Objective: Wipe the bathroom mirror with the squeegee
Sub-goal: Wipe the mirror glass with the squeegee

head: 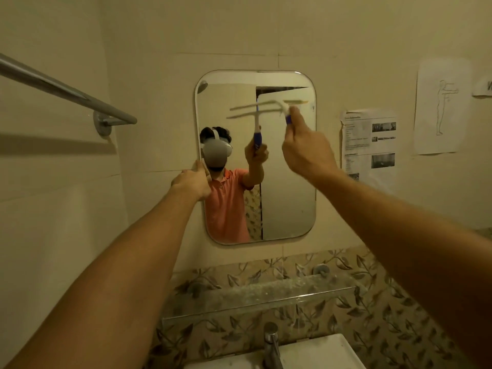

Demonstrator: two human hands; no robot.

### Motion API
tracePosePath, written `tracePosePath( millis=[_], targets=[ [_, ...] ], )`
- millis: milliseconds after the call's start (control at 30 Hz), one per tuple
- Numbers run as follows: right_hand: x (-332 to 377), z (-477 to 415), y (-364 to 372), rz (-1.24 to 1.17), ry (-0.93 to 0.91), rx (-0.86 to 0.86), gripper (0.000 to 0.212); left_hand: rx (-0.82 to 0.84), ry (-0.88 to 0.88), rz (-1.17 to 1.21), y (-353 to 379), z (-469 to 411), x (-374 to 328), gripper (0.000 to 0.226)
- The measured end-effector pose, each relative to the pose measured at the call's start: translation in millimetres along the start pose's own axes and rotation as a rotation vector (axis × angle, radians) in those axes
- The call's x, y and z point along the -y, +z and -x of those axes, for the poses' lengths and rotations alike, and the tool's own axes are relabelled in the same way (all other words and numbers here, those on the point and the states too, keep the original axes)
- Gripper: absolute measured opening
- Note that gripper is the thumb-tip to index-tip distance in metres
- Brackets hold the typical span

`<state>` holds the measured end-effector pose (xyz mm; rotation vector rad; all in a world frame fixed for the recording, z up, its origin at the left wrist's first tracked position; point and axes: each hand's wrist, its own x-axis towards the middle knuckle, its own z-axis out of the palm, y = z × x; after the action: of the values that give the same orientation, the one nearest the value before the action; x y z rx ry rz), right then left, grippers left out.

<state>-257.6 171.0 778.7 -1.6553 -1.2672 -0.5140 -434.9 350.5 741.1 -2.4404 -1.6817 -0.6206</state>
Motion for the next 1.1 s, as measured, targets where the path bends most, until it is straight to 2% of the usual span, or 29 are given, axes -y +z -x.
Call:
tracePosePath(
  millis=[200, 300, 400, 533, 833, 1100],
  targets=[
    [51.1, -62.9, 2.7, 0.12, -0.052, -0.027, 0.055, -0.022, 0.026, 0.032, 4.5, -4.3, 4.8, 0.07],
    [61.1, -74.5, 17.2, 0.12, -0.072, -0.002, 0.053, -0.018, -0.004, -0.006, 7.4, -4.9, 4.0, 0.083],
    [60.7, -73.6, 32.1, 0.122, -0.045, 0.034, 0.064, -0.029, -0.014, -0.003, 7.1, -8.4, 5.0, 0.08],
    [48.9, -55.9, 45.1, 0.131, -0.013, 0.048, 0.073, -0.036, -0.01, 0.017, 9.1, -9.0, 7.2, 0.083],
    [8.1, 32.4, 64.4, 0.164, 0.051, 0.105, 0.059, -0.041, -0.001, 0.02, 10.0, -7.5, 7.7, 0.081],
    [-33.8, 94.6, 82.2, 0.238, 0.133, 0.244, 0.064, -0.018, -0.032, 0.05, 8.1, -0.2, 2.5, 0.087]
  ],
)
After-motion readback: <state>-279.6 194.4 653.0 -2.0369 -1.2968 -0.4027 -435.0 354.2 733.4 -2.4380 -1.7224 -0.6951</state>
